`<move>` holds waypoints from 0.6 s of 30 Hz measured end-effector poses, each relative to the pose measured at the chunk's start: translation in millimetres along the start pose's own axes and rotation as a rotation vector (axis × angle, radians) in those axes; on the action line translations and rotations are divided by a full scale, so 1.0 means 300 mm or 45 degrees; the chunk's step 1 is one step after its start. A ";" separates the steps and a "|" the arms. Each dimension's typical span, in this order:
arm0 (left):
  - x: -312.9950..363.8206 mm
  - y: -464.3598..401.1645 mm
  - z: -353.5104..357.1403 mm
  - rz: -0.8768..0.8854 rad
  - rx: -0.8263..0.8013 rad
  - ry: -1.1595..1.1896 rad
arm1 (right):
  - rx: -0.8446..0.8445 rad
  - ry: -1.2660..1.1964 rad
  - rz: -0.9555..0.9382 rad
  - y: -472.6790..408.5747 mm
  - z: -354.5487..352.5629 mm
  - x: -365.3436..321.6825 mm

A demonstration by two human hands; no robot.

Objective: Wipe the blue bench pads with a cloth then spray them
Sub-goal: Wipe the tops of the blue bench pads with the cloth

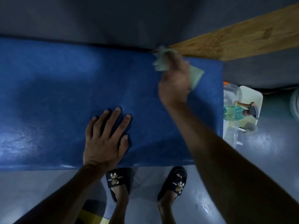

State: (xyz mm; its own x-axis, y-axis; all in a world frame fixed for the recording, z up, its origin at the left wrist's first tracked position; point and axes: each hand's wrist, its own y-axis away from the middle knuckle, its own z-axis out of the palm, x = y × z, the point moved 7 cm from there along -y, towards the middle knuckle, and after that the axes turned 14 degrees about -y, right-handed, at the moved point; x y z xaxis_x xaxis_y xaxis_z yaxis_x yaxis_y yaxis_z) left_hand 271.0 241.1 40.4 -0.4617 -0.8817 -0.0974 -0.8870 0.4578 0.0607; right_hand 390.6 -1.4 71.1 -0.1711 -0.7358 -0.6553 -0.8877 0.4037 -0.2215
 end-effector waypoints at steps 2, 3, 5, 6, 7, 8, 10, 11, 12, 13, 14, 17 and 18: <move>0.000 -0.004 -0.007 -0.004 0.001 0.013 | -0.267 -0.027 -0.211 0.053 0.158 -0.167; 0.000 -0.006 -0.007 -0.007 0.006 0.021 | -0.398 -0.019 -0.288 0.059 0.190 -0.193; -0.002 -0.005 -0.009 -0.006 0.018 0.038 | -0.600 0.034 -0.435 0.037 0.153 -0.150; -0.002 -0.004 -0.009 -0.002 0.021 0.045 | -0.646 0.071 -0.494 0.025 0.110 -0.092; -0.002 -0.004 -0.008 0.000 0.019 0.053 | -0.691 0.092 -0.501 0.017 0.060 -0.035; -0.004 -0.003 -0.006 -0.001 0.013 0.063 | -0.708 0.108 -0.462 0.007 0.003 0.035; -0.007 -0.003 -0.003 -0.006 0.009 0.090 | -0.605 0.067 -0.303 -0.021 -0.126 0.162; -0.009 -0.003 -0.003 -0.003 0.012 0.094 | -0.496 0.018 -0.215 -0.027 -0.176 0.200; -0.011 -0.003 -0.002 0.002 0.013 0.093 | -0.368 -0.013 -0.114 -0.024 -0.200 0.215; -0.011 -0.005 0.000 0.008 0.010 0.091 | -0.232 -0.009 -0.011 -0.013 -0.193 0.218; -0.013 -0.004 0.002 0.010 0.007 0.092 | -0.101 0.018 0.073 0.004 -0.167 0.199; -0.018 -0.002 0.002 0.007 0.011 0.105 | 0.129 0.060 0.079 0.055 -0.009 0.019; -0.018 -0.004 0.002 0.010 0.008 0.111 | 0.093 0.048 0.030 0.066 0.056 -0.063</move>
State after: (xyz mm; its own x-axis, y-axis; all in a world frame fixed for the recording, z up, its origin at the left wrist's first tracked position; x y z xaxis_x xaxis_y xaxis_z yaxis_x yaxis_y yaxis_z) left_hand 274.4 245.3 40.3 -0.4665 -0.8845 -0.0102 -0.8835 0.4653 0.0549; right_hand 383.5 29.6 67.1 -0.2083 -0.7449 -0.6338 -0.8500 0.4585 -0.2595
